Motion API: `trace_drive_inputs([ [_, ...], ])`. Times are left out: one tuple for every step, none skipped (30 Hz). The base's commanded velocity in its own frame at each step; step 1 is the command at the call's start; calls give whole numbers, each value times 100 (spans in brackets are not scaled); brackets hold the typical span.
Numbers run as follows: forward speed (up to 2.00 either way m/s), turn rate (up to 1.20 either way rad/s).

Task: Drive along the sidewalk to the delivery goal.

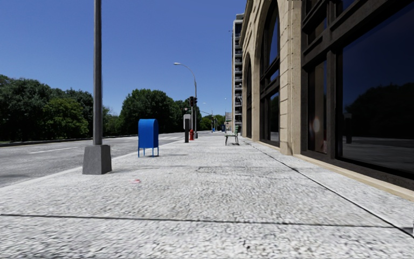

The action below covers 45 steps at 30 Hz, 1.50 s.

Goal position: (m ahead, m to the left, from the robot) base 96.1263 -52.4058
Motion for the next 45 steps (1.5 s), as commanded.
trace_drive_inputs([
  [200,0],
  [200,0],
  [200,0],
  [200,0],
  [200,0],
  [200,0],
  [200,0],
  [200,0],
  [200,0],
  [200,0],
  [200,0],
  [200,0],
  [200,0],
  [200,0],
  [200,0],
  [200,0],
  [200,0],
  [200,0],
  [200,0],
  [200,0],
  [200,0],
  [200,0],
  [200,0],
  [200,0],
  [200,0],
  [200,0],
  [200,0],
  [200,0],
  [200,0],
  [200,0],
  [200,0],
  [200,0],
  [200,0],
  [200,0],
  [200,0],
  [200,0],
  [200,0],
  [200,0],
  [200,0],
  [200,0],
  [200,0],
  [200,0],
  [200,0],
  [200,0],
  [200,0],
])
